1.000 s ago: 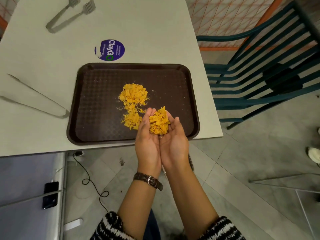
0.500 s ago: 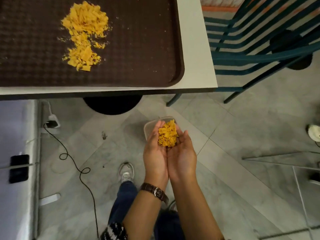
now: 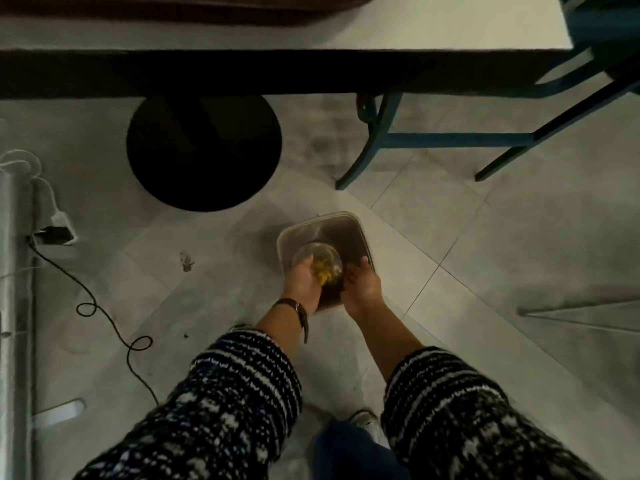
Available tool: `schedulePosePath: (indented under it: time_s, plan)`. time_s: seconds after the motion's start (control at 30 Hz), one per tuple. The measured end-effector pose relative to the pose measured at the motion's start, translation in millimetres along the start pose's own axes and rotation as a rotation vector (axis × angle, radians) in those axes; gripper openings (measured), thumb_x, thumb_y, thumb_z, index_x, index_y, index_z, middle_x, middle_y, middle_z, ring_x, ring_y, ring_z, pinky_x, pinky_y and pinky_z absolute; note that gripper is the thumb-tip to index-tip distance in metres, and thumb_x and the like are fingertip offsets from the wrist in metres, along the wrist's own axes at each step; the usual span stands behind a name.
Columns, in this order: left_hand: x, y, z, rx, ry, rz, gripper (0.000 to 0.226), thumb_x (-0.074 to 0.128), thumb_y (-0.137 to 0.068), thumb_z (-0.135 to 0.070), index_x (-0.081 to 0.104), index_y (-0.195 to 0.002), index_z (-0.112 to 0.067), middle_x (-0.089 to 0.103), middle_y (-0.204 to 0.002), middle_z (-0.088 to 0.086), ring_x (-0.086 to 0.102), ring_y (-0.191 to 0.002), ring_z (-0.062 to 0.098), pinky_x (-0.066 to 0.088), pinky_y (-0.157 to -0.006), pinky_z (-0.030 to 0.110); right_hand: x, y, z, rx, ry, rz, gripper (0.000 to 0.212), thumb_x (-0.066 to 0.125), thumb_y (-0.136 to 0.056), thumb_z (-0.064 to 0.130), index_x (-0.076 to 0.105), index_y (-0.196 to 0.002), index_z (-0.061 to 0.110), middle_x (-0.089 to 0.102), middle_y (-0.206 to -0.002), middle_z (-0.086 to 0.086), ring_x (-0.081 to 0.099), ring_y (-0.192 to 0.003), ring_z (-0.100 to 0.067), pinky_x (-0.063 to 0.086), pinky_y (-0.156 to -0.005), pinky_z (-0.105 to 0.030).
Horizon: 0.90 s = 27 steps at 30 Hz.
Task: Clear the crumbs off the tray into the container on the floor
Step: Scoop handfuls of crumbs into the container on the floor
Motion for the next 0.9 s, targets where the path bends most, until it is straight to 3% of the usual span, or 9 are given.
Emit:
schedulePosePath:
  time_s: [0.13, 0.23, 0.3, 0.4, 0.47, 0.53, 0.63, 0.73, 0.9]
  plan:
    - [4, 1, -8, 0.022, 0.047, 0.022, 0.041, 0.035, -0.099, -0.02, 0.041, -0.134, -0.001, 0.053, -0.122, 0.012, 0.047, -0.113, 0.023, 0.028, -0.112, 0.035, -4, -1, 8, -0.012, 0.01, 0.049, 0.058, 0.026, -0.101, 0.041, 0.035, -0.14, 0.0, 0.051, -0.129, -0.015, 0.045, -0.125, -0.028, 0.03, -0.107, -0.038]
    - [9, 32, -15, 0.032, 0.083, 0.007, 0.038, 0.037, -0.098, -0.018, 0.043, -0.132, -0.001, 0.044, -0.137, 0.015, 0.039, -0.131, 0.024, 0.022, -0.117, 0.039, 3, 32, 17, -0.046, 0.001, 0.034, 0.051, 0.027, -0.101, 0.038, 0.049, -0.125, 0.0, 0.057, -0.101, -0.009, 0.052, -0.104, -0.024, 0.032, -0.103, -0.037]
    - [15, 70, -26, 0.061, 0.074, 0.004, 0.043, 0.035, -0.098, -0.016, 0.035, -0.139, -0.002, 0.041, -0.144, 0.014, 0.036, -0.136, 0.025, 0.022, -0.117, 0.037, 11, 67, 25, -0.083, -0.021, 0.035, 0.042, 0.031, -0.101, 0.035, 0.057, -0.111, 0.004, 0.059, -0.095, -0.009, 0.056, -0.096, -0.024, 0.038, -0.101, -0.038]
    - [27, 151, -51, 0.126, 0.002, 0.081, 0.04, 0.032, -0.099, -0.017, 0.04, -0.137, -0.008, 0.047, -0.14, 0.012, 0.044, -0.13, 0.021, 0.03, -0.112, 0.033, 29, 142, 41, -0.153, -0.002, 0.029, 0.032, 0.038, -0.099, 0.029, 0.061, -0.098, 0.008, 0.064, -0.091, -0.011, 0.061, -0.087, -0.023, 0.046, -0.09, -0.035]
    - [33, 208, -73, 0.187, -0.092, 0.117, 0.032, 0.034, -0.098, -0.018, 0.053, -0.124, -0.015, 0.056, -0.13, 0.007, 0.052, -0.121, 0.017, 0.035, -0.107, 0.029, 47, 201, 56, -0.263, 0.142, 0.019, 0.03, 0.04, -0.098, 0.025, 0.065, -0.093, 0.009, 0.066, -0.088, -0.011, 0.062, -0.087, -0.024, 0.047, -0.086, -0.035]
    - [37, 265, -101, 0.274, -0.177, 0.146, 0.025, 0.038, -0.097, -0.017, 0.059, -0.108, -0.022, 0.063, -0.119, 0.001, 0.058, -0.113, 0.013, 0.038, -0.104, 0.027, 70, 261, 72, -0.399, 0.306, 0.049, 0.028, 0.042, -0.097, 0.023, 0.067, -0.092, 0.011, 0.07, -0.092, -0.012, 0.064, -0.091, -0.025, 0.048, -0.087, -0.036]
    - [45, 331, -151, 0.444, -0.203, 0.192, 0.026, 0.042, -0.094, -0.011, 0.063, -0.106, -0.021, 0.069, -0.113, 0.001, 0.064, -0.108, 0.011, 0.045, -0.098, 0.024, 114, 332, 95, -0.53, 0.381, 0.123, 0.025, 0.046, -0.095, 0.023, 0.069, -0.093, 0.013, 0.072, -0.096, -0.012, 0.066, -0.096, -0.027, 0.049, -0.09, -0.038]
    - [53, 365, -204, 0.549, -0.188, 0.224, 0.03, 0.041, -0.093, -0.005, 0.064, -0.105, -0.02, 0.071, -0.108, 0.0, 0.065, -0.105, 0.01, 0.049, -0.091, 0.02, 167, 374, 116, -0.624, 0.388, 0.214, 0.025, 0.045, -0.095, 0.02, 0.068, -0.096, 0.01, 0.073, -0.092, -0.009, 0.069, -0.093, -0.021, 0.053, -0.087, -0.031]
    - [53, 362, -292, 0.698, -0.13, 0.157, 0.03, 0.04, -0.094, -0.003, 0.062, -0.106, -0.019, 0.065, -0.114, 0.003, 0.061, -0.109, 0.014, 0.043, -0.099, 0.026, 257, 377, 140, -0.78, 0.451, 0.302, 0.022, 0.044, -0.097, 0.013, 0.066, -0.094, 0.007, 0.07, -0.093, -0.01, 0.067, -0.087, -0.013, 0.054, -0.079, -0.017]
Point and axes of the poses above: each hand's wrist, its own y-axis away from the middle knuckle, its own x-axis out of the palm, z = x × y, the point moved 4 cm from there along -y, towards the middle knuckle
